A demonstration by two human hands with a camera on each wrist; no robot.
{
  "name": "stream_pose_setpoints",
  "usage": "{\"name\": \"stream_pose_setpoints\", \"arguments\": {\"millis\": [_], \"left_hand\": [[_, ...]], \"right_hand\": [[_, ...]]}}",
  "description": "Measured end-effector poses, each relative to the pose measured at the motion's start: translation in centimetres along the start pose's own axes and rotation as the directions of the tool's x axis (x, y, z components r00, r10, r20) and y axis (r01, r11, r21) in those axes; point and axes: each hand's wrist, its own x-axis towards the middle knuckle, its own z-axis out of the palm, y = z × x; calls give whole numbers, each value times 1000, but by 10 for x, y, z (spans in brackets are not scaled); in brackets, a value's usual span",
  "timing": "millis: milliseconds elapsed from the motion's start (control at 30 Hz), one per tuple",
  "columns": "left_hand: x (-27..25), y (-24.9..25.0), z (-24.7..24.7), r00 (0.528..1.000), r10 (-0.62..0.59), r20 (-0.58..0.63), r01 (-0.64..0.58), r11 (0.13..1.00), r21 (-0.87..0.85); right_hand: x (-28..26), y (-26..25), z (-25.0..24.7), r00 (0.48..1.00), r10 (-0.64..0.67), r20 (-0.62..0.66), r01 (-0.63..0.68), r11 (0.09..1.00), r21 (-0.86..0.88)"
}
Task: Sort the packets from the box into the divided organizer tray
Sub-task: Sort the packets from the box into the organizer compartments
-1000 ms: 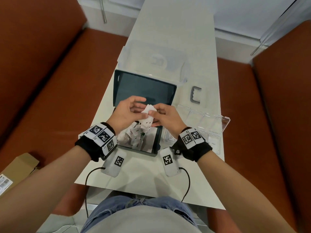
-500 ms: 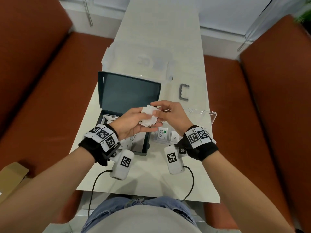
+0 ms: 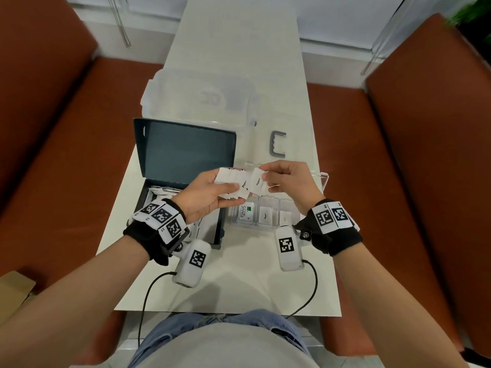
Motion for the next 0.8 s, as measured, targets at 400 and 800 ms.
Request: {"name": "stream_pose_setpoints", "arguments": {"millis": [400, 800], "left_hand": [[14, -9, 16, 1000, 23, -3, -23, 1000, 19], [21, -16, 22, 999, -26, -27, 27, 999, 40]], "right_hand": [[-4, 10, -7, 997, 69, 23, -70, 994, 83], [11, 24, -26, 989, 138, -48, -135, 988, 72]]}}
